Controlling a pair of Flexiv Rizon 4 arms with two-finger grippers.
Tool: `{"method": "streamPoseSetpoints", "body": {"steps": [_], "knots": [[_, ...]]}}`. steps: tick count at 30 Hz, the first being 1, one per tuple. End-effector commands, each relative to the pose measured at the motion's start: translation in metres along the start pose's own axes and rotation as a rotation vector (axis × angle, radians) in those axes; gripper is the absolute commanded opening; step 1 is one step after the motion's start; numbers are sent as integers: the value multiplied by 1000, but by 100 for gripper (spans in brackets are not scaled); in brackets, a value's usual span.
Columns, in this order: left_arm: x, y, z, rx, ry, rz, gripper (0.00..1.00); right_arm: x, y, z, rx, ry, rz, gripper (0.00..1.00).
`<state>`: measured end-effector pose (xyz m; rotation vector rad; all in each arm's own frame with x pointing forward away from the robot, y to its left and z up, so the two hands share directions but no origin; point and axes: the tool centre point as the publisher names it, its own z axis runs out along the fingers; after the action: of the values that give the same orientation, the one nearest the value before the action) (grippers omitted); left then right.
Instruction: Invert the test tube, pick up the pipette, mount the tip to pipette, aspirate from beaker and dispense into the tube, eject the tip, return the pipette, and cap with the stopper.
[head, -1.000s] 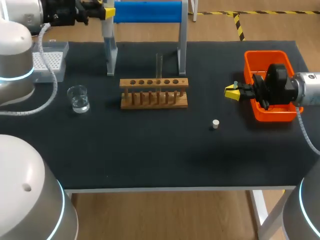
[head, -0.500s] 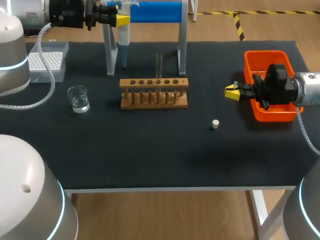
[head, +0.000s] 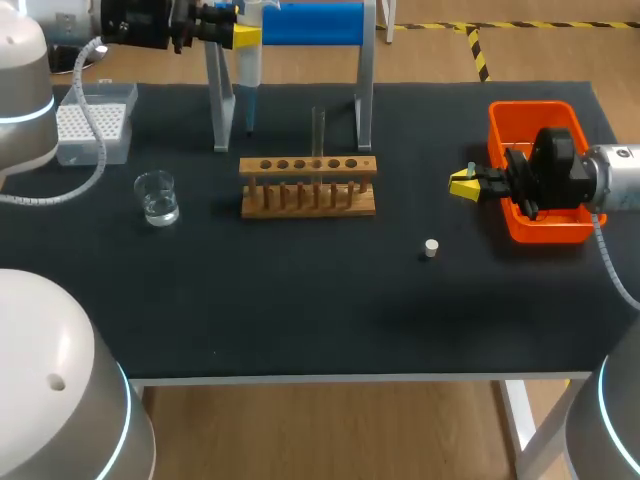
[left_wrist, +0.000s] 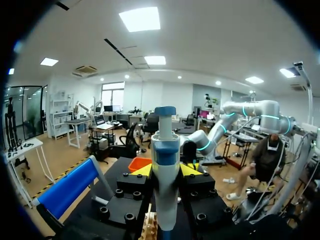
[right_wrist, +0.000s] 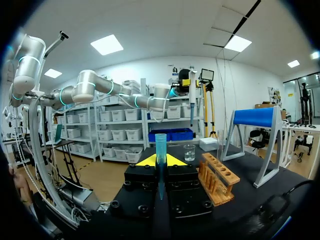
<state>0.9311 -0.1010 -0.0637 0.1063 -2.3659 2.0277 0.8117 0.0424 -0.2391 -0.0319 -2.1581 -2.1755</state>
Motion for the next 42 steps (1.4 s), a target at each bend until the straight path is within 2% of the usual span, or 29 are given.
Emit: {"method": "streamPoseSetpoints", "body": {"steps": [1,9,14,24,33,42], "knots": [[3,-9,5,-5,28,31,0,1,1,-1,2,-1,0,0],[44,-40,30,32,68,110,0,1,1,-1,2,-1,0,0],[68,-58,50,30,91,107,0,1,1,-1,2,-1,0,0],[104,-73,83,13,59,102,0,1,1,-1,2,-1,0,0],[119,-74,97,45,46,138,0,1,1,-1,2,-1,0,0],[121,-76,102,44,79,157,0,1,1,-1,2,-1,0,0]]}}
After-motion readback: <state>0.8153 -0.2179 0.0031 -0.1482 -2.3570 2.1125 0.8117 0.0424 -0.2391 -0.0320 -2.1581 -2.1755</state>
